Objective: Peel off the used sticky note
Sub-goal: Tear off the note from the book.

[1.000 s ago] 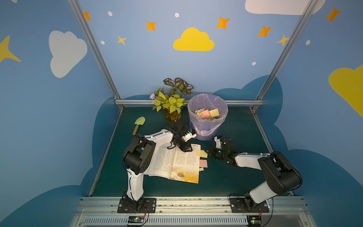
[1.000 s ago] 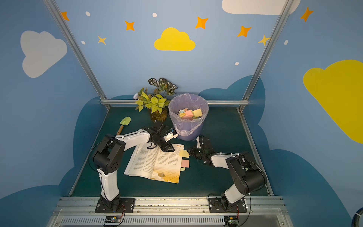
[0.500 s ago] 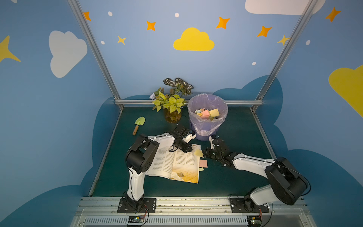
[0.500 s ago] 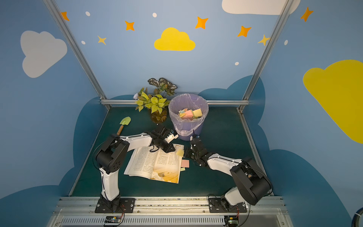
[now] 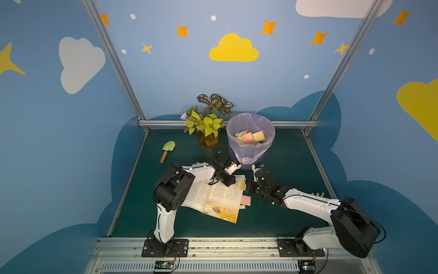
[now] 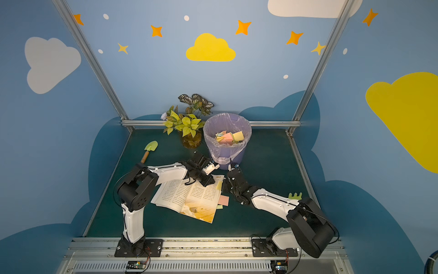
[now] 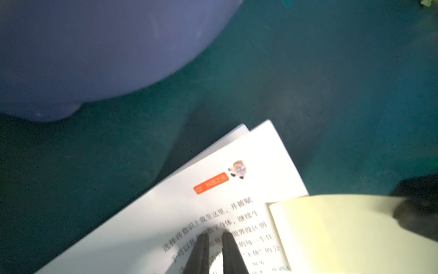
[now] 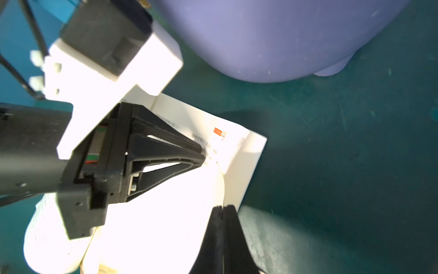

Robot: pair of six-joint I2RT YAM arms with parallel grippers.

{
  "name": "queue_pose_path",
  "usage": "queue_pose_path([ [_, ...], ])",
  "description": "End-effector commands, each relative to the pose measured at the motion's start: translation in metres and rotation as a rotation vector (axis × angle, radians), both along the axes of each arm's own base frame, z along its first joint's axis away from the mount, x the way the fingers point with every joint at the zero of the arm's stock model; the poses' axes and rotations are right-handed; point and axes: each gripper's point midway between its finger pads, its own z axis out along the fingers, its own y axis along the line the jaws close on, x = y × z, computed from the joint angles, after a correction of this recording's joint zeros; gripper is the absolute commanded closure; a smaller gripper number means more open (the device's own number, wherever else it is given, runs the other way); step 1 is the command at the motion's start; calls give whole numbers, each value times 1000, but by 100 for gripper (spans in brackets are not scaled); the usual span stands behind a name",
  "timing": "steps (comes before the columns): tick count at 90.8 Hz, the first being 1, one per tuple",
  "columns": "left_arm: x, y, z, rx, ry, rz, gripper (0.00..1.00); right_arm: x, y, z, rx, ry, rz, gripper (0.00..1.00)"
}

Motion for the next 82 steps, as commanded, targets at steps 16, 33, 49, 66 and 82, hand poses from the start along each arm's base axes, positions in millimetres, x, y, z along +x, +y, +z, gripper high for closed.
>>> queue_pose_path([
  [16,-58,33,-20,86,150,-61,83,-27,-14,-23,-139,35,41,100],
  [33,-60,29,-6,31,115,-69,82,-39,-9,-36,-199,38,73,100],
  [49,-63,21,-5,42,73,-100,82,-46,1,-38,-215,24,111,100],
  [66,-63,24,-15,80,63,-107,82,-46,-4,-32,-199,23,82,100],
  [82,-67,31,-21,112,59,-119,81,-35,-28,-35,-101,124,-102,100],
])
